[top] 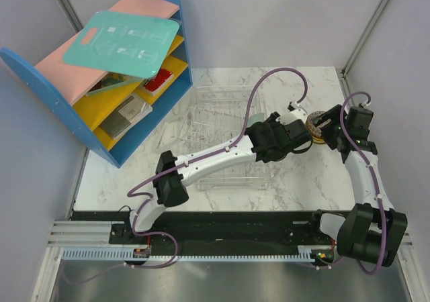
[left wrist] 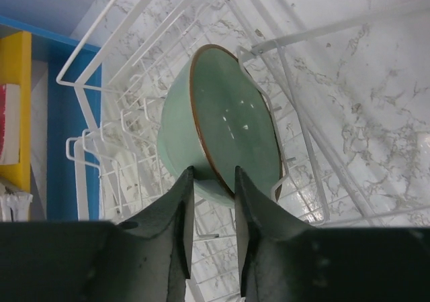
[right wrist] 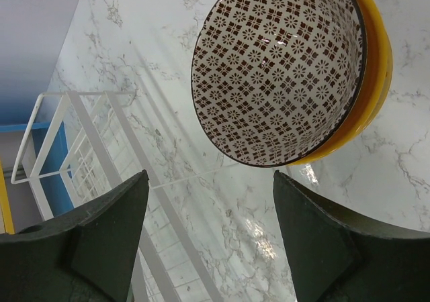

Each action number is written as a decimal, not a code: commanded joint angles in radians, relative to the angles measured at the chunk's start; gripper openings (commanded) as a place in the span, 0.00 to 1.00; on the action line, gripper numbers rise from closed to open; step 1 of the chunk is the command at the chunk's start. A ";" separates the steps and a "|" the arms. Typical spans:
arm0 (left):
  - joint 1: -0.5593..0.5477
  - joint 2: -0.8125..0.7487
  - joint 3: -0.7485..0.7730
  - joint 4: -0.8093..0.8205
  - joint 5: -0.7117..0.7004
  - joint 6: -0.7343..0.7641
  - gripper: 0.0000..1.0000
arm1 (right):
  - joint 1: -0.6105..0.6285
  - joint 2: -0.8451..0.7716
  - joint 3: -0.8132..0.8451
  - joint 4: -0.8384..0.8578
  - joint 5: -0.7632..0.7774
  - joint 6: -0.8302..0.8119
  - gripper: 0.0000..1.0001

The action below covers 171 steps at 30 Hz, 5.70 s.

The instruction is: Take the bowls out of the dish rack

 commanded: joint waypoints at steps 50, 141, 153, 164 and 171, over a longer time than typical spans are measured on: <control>-0.011 -0.024 0.148 -0.056 -0.219 0.065 0.02 | 0.023 0.075 -0.118 0.229 -0.261 0.014 0.76; 0.325 -0.359 -0.381 0.183 0.569 -0.206 0.02 | 0.023 0.083 -0.103 0.245 -0.252 0.005 0.77; 0.333 -0.395 -0.320 0.202 0.448 -0.205 0.02 | 0.044 0.020 -0.024 0.344 -0.379 0.105 0.78; 0.407 -0.412 -0.295 0.228 0.508 -0.223 0.02 | 0.311 0.036 0.085 0.315 -0.296 0.023 0.77; 0.414 -0.415 -0.255 0.228 0.531 -0.216 0.02 | 0.409 0.095 0.083 0.338 -0.252 0.030 0.76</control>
